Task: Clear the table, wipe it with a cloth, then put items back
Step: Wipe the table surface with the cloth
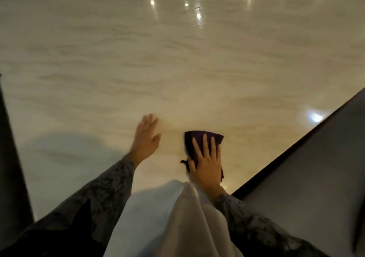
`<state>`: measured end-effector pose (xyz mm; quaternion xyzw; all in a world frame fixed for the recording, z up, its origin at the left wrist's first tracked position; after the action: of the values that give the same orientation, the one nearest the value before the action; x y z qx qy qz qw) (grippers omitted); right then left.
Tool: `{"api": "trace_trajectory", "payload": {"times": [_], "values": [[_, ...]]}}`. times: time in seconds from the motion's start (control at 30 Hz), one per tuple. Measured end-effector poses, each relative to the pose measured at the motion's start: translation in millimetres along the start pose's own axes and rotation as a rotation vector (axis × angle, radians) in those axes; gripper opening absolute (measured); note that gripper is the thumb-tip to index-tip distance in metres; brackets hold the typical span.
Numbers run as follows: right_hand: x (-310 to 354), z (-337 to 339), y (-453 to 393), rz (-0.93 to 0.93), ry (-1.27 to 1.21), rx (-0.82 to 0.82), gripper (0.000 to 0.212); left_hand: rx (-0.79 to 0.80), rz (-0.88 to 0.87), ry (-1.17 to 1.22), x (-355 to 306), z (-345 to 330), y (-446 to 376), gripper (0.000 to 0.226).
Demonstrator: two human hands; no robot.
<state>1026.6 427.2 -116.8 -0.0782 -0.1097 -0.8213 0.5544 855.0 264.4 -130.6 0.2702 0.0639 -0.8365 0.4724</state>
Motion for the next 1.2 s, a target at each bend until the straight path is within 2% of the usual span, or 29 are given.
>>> {"api": "trace_trajectory", "payload": {"times": [0.1, 0.17, 0.3, 0.37, 0.43, 0.57, 0.73, 0.83, 1.07, 1.2], "values": [[64, -20, 38, 0.21, 0.003, 0.022, 0.07, -0.061, -0.101, 0.014, 9, 10, 37, 0.064], [83, -27, 59, 0.342, -0.001, 0.028, 0.068, -0.124, -0.097, -0.013, 19, 13, 68, 0.056], [56, -21, 65, 0.543, 0.024, 0.089, 0.068, -0.208, -0.04, -0.107, 41, 10, 124, 0.047], [25, -13, 56, 0.573, 0.042, 0.098, 0.068, -0.201, -0.048, -0.146, 48, 8, 143, 0.046], [-12, -1, 43, 0.492, 0.038, 0.07, 0.065, -0.197, -0.042, -0.183, 48, 6, 154, 0.047], [-67, 19, 25, 0.205, 0.016, 0.03, 0.065, -0.236, 0.052, -0.15, 44, 7, 166, 0.046], [-44, 9, 37, -0.161, 0.026, -0.04, 0.066, -0.315, 0.12, -0.111, 54, 11, 195, 0.043], [-7, -2, 51, -0.192, 0.066, -0.028, 0.068, -0.362, 0.198, -0.139, 77, 24, 218, 0.042], [127, -44, 116, 0.264, 0.084, 0.047, 0.073, -0.395, 0.436, -0.175, 142, 55, 280, 0.051], [199, -83, 156, 0.589, 0.171, 0.108, 0.075, -0.431, 0.509, -0.088, 158, 60, 309, 0.054]]}}
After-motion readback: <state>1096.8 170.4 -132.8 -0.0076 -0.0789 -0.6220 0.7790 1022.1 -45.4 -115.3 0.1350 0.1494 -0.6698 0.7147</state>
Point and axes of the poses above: each hand's wrist, its own y-axis away from the middle knuckle, its own z-axis out of the back of the hand, x = y × z, the point moved 6 cm from there along -y, towards the middle knuckle, and after that the axes turned 2 degrees about y, right-handed, at the moved point
